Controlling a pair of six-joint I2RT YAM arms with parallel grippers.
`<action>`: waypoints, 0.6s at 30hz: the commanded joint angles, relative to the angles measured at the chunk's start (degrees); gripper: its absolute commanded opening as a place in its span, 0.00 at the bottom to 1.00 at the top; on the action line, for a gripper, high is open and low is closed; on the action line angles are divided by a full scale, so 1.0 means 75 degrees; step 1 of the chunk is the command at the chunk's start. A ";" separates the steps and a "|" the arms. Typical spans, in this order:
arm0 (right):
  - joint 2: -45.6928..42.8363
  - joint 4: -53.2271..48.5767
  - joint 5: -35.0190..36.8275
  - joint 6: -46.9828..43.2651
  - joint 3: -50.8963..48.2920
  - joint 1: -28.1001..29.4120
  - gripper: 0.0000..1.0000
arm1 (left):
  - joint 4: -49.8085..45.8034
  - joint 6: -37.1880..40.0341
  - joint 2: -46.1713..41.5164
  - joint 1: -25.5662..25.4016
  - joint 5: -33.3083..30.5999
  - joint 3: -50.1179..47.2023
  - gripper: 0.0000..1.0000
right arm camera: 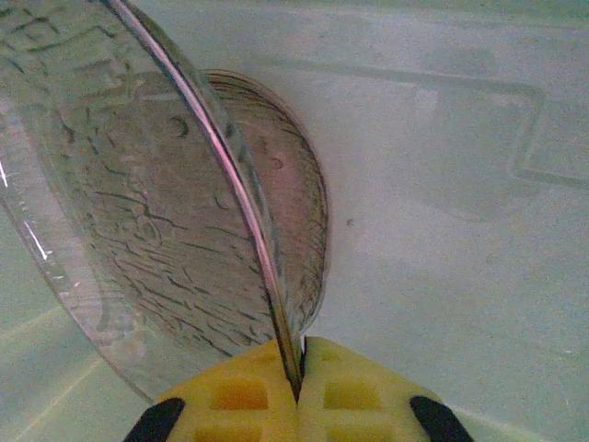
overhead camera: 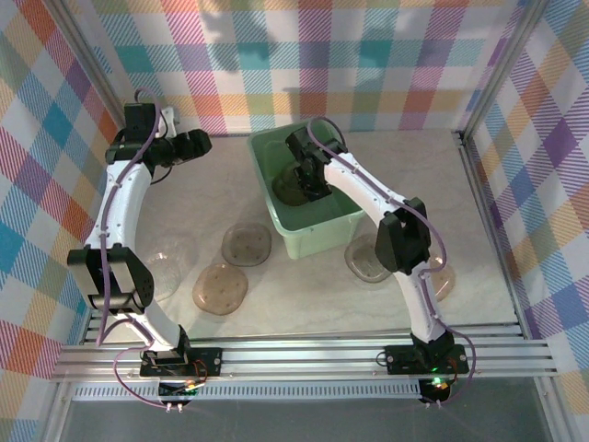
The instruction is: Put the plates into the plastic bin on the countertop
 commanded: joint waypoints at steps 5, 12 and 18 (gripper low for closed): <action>0.0701 -0.0868 -0.0170 0.0295 0.0955 0.0056 0.00 | -0.0071 0.0186 -0.0242 0.0220 0.0295 -0.0240 0.77; 0.1031 -0.0793 -0.0328 0.0553 0.0974 0.0126 0.00 | -0.0203 0.0276 -0.0154 0.0253 0.0357 -0.0230 0.77; 0.1224 -0.0458 -0.0173 0.0695 0.0989 0.0226 0.00 | -0.0316 0.0361 -0.0267 0.0291 0.0268 -0.0320 0.77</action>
